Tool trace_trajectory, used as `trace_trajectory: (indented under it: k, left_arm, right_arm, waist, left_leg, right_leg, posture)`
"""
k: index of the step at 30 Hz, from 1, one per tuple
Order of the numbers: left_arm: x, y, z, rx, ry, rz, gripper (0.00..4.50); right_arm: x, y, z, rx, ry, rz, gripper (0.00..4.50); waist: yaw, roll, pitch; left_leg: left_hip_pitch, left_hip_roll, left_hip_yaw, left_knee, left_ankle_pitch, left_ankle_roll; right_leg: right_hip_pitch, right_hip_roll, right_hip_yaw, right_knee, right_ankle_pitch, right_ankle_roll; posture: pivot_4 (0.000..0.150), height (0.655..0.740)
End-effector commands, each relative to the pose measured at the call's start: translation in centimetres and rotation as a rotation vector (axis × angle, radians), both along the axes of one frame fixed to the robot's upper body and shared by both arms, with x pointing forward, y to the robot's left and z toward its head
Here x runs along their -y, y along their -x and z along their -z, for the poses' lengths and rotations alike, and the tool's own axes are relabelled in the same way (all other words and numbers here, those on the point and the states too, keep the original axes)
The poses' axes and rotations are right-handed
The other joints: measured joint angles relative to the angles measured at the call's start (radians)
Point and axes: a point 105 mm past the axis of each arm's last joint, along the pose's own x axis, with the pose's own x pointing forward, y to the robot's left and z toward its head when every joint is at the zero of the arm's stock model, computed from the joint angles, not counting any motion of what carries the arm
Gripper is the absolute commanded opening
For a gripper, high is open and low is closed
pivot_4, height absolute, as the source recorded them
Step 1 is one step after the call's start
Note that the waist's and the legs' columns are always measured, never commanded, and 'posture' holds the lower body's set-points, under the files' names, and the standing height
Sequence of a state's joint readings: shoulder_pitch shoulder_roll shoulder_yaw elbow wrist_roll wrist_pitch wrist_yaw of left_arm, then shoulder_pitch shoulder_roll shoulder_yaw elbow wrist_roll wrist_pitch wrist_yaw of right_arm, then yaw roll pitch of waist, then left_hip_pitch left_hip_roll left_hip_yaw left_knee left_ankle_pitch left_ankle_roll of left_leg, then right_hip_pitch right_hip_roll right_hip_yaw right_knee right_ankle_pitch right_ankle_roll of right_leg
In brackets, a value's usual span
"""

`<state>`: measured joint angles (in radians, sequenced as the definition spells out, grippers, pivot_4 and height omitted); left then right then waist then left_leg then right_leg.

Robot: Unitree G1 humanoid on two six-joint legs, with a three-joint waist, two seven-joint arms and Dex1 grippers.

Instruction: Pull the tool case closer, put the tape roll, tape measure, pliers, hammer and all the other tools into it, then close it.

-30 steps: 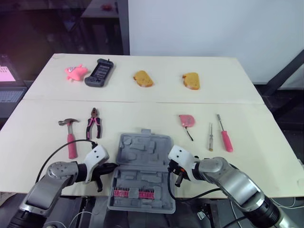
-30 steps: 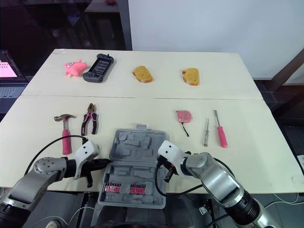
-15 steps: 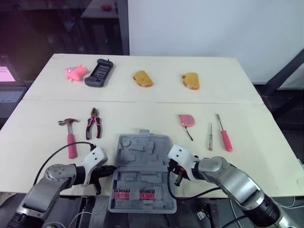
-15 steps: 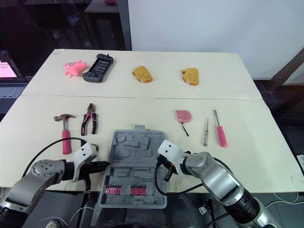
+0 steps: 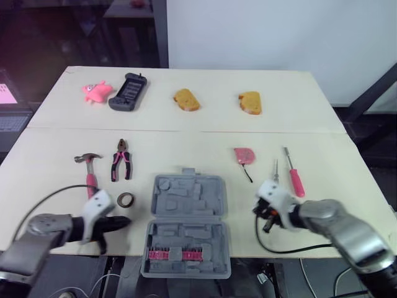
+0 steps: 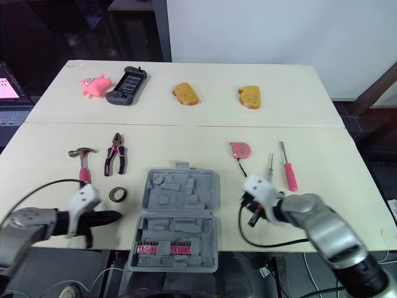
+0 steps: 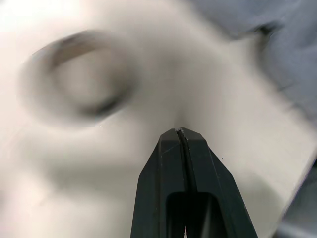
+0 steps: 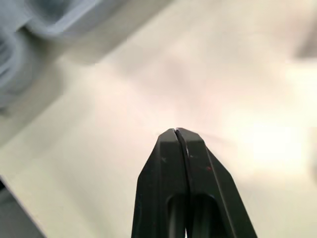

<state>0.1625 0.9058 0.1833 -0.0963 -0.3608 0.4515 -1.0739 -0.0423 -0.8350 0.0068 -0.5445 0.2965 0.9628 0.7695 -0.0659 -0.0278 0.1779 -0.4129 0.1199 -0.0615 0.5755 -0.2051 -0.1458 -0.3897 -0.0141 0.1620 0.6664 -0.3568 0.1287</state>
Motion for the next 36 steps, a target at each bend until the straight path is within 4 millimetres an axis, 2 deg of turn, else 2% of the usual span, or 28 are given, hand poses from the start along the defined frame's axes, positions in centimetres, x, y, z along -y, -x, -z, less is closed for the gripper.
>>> trace_trajectory:
  k: [1, 5, 8, 9, 13, 15, 21, 27, 29, 31, 34, 36]
  left_arm:
    - [-3.3, -0.1, -4.9, 0.106, 0.089, -0.039, 0.00]
    - [-8.8, 0.8, -6.5, 0.131, 0.041, -0.176, 0.00]
    - [-12.6, 1.4, -6.7, 0.150, -0.009, -0.296, 0.85]
    - [-13.0, 1.5, -6.7, 0.152, -0.013, -0.307, 1.39]
    - [-17.1, 2.4, -6.9, 0.188, -0.060, -0.451, 3.44]
    - [-18.0, 2.4, -6.9, 0.203, -0.078, -0.480, 4.49]
    - [-19.8, 3.1, -6.9, 0.221, -0.100, -0.541, 4.50]
    - [-19.6, 1.9, -7.0, 0.263, -0.103, -0.536, 4.50]
    - [-18.8, 1.3, -6.7, 0.269, -0.083, -0.507, 4.50]
    - [-16.9, 0.3, -6.1, 0.266, -0.037, -0.443, 4.50]
    - [-12.2, -1.5, -5.7, 0.283, 0.071, -0.318, 4.50]
    - [-9.5, -2.3, -5.4, 0.288, 0.084, -0.288, 4.50]
  right_arm:
    - [4.2, -0.3, -4.3, 0.209, -0.095, 0.047, 0.02]
    - [10.2, 1.5, -5.2, 0.286, -0.078, 0.106, 0.02]
    - [14.1, 3.2, -4.7, 0.264, -0.084, 0.166, 0.81]
    - [14.5, 3.5, -4.7, 0.263, -0.096, 0.172, 1.36]
    - [20.0, 5.2, -4.1, 0.285, -0.040, 0.295, 3.35]
    - [21.5, 5.8, -3.6, 0.278, -0.008, 0.327, 4.43]
    - [23.6, 7.3, -3.0, 0.289, -0.009, 0.400, 4.47]
    - [22.6, 6.6, -2.7, 0.310, -0.034, 0.389, 4.47]
    - [21.4, 5.9, -3.1, 0.325, -0.054, 0.359, 4.47]
    - [18.7, 4.5, -4.4, 0.372, -0.111, 0.295, 4.47]
    - [12.9, 2.5, -6.5, 0.406, -0.197, 0.152, 4.47]
    - [9.1, 1.8, -8.1, 0.416, -0.270, 0.058, 4.47]
  waist:
    - [0.012, -0.002, 0.002]
    - [0.024, -0.001, 0.004]
    - [0.021, 0.003, 0.007]
    - [0.020, 0.003, 0.007]
    - [0.013, 0.002, 0.008]
    - [0.006, 0.002, 0.009]
    - [-0.006, 0.003, 0.008]
    - [-0.004, 0.004, 0.008]
    - [-0.003, 0.004, 0.008]
    - [-0.004, 0.006, 0.008]
    - [-0.004, 0.014, 0.008]
    - [-0.003, 0.015, 0.008]
  left_leg:
    - [-0.001, 0.000, 0.000, 0.000, 0.000, 0.000]
    - [-0.002, 0.000, 0.000, 0.000, -0.001, 0.002]
    - [-0.002, 0.000, 0.001, 0.000, -0.002, 0.003]
    - [-0.002, 0.000, 0.001, 0.001, -0.002, 0.003]
    - [0.000, 0.000, 0.001, 0.001, -0.002, 0.002]
    - [0.001, 0.000, 0.002, 0.003, -0.001, 0.002]
    - [0.004, 0.000, 0.002, 0.002, -0.001, 0.002]
    - [0.004, 0.000, 0.002, 0.001, -0.001, 0.001]
    - [0.004, 0.000, 0.002, 0.001, 0.000, 0.000]
    - [0.004, 0.000, 0.002, 0.002, 0.000, -0.001]
    - [0.004, 0.000, 0.002, 0.002, 0.002, -0.004]
    - [0.004, 0.000, 0.002, 0.002, 0.003, -0.006]
  right_leg:
    - [0.000, 0.000, 0.000, 0.000, 0.000, 0.000]
    - [0.000, -0.001, -0.001, -0.002, -0.001, 0.000]
    - [0.000, -0.001, -0.001, -0.002, -0.002, -0.002]
    - [0.000, 0.000, -0.001, -0.002, -0.002, -0.002]
    - [0.000, 0.000, -0.001, -0.001, -0.002, -0.003]
    - [0.000, -0.001, -0.001, -0.002, -0.002, -0.003]
    - [0.004, -0.001, 0.000, 0.000, -0.002, -0.003]
    - [0.004, -0.001, 0.000, 0.001, -0.001, -0.001]
    - [0.005, -0.001, 0.000, 0.002, -0.001, -0.001]
    - [0.005, -0.001, 0.000, 0.002, -0.001, -0.001]
    - [0.006, -0.001, 0.000, 0.003, 0.001, 0.001]
    - [0.006, -0.001, 0.001, 0.005, 0.002, 0.003]
  posture:
    - [0.150, 0.7395]
    - [0.150, 0.7395]
    - [0.150, 0.7395]
    - [0.150, 0.7395]
    - [0.150, 0.7395]
    - [0.150, 0.7395]
    - [0.150, 0.7395]
    - [0.150, 0.7395]
    - [0.150, 0.7395]
    - [0.150, 0.7395]
    - [0.150, 0.7395]
    - [0.150, 0.7395]
